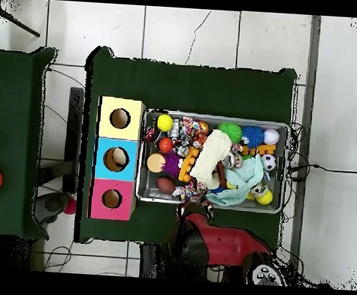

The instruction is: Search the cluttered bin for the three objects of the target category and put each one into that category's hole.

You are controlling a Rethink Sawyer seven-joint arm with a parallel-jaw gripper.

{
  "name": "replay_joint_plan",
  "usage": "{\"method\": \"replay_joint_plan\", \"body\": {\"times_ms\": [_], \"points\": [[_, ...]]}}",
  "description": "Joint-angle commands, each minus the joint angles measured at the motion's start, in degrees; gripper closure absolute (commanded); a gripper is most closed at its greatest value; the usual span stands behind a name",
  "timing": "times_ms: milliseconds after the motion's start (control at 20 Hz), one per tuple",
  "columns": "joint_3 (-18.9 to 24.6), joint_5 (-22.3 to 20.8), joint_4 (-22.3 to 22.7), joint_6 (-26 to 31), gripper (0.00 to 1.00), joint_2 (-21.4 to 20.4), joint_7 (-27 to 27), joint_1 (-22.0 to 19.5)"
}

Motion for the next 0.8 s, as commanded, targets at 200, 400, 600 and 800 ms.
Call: {"method": "replay_joint_plan", "body": {"times_ms": [200, 400, 600, 800], "points": [[6.8, 2.15, -3.29, -6.59, 0.0, 2.68, 11.47, -2.55], [6.87, 2.2, -3.31, -7.76, 0.0, 3.29, 11.56, -2.69], [7.07, 2.06, -3.2, -8.56, 0.0, 3.45, 11.37, -2.97], [6.69, 1.92, -3.6, -10.42, 0.0, 4.75, 11.4, -2.9]]}}
